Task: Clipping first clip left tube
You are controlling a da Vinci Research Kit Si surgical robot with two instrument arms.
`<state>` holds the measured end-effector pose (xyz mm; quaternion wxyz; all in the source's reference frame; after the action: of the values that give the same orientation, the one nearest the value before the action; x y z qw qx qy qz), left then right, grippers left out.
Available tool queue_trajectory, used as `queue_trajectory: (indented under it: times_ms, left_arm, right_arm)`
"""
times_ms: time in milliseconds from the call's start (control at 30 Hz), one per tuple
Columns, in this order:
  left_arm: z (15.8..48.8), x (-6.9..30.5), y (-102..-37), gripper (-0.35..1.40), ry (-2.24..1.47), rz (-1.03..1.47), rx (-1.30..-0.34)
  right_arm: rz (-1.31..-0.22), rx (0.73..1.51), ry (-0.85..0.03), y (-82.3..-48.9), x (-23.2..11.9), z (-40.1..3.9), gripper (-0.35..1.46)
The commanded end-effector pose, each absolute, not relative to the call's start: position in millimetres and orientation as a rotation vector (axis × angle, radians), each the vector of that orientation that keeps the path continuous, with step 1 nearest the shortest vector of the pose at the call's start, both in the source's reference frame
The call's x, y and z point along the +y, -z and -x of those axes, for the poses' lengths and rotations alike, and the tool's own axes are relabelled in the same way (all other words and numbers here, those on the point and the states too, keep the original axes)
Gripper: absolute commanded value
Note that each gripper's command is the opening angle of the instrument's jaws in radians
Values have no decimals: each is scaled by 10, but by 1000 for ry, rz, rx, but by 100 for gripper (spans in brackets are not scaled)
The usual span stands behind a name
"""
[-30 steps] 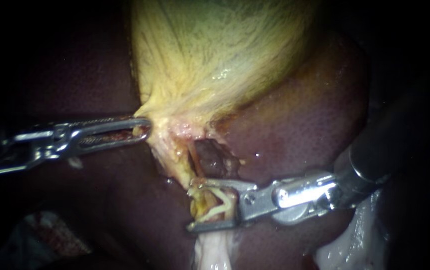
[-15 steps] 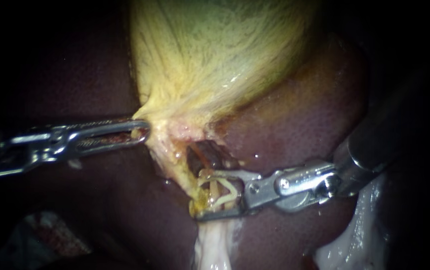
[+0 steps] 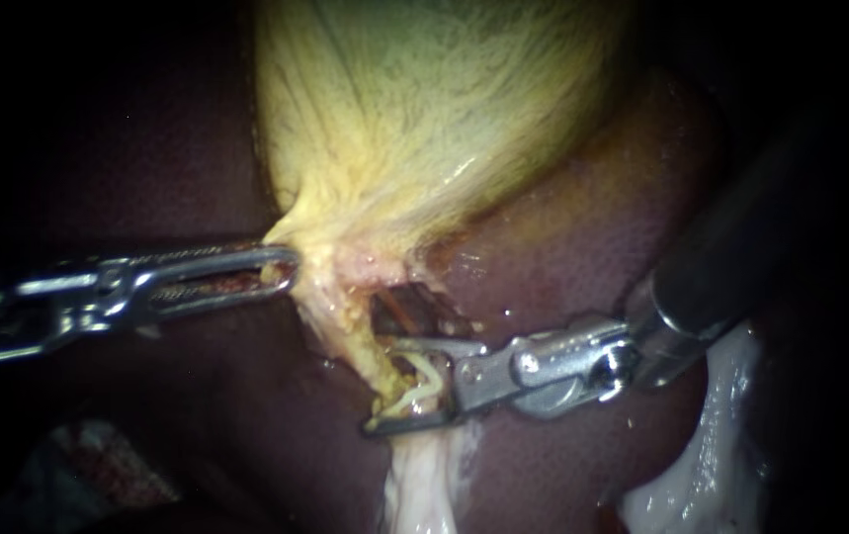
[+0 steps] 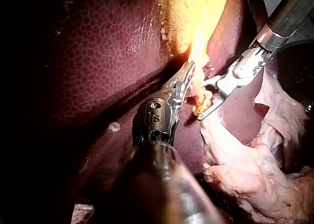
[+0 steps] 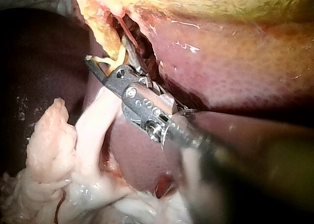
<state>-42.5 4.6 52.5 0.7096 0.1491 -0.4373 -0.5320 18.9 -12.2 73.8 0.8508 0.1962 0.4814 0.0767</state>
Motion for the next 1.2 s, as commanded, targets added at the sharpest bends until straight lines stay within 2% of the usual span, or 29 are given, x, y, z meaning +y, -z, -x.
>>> queue_trajectory:
  times_ms: [33, 500, 567, 667, 700, 800, 1200]
  left_arm:
    - [425, 46, -524, -35, 1180, -334, -972]
    - [430, 46, -523, -35, 1181, -335, -972]
    - [430, 46, -523, -35, 1181, -335, -972]
    - [430, 46, -524, -35, 1181, -335, -972]
    - [430, 46, -524, -35, 1181, -335, -972]
    - [431, 46, -524, -35, 1181, -335, -972]
    - [431, 47, -525, -35, 1181, -335, -972]
  right_arm:
    - [-421, 1018, -155, -738, -124, -190, 58]
    - [-426, 1031, -144, -729, -131, -199, 48]
    - [-427, 1031, -143, -729, -131, -197, 35]
    - [-430, 993, -124, -729, -131, -191, -31]
    - [-433, 976, -120, -729, -130, -189, -35]
    - [-436, 956, -117, -729, -125, -187, -35]
    - [-439, 953, -123, -736, -129, -185, -35]
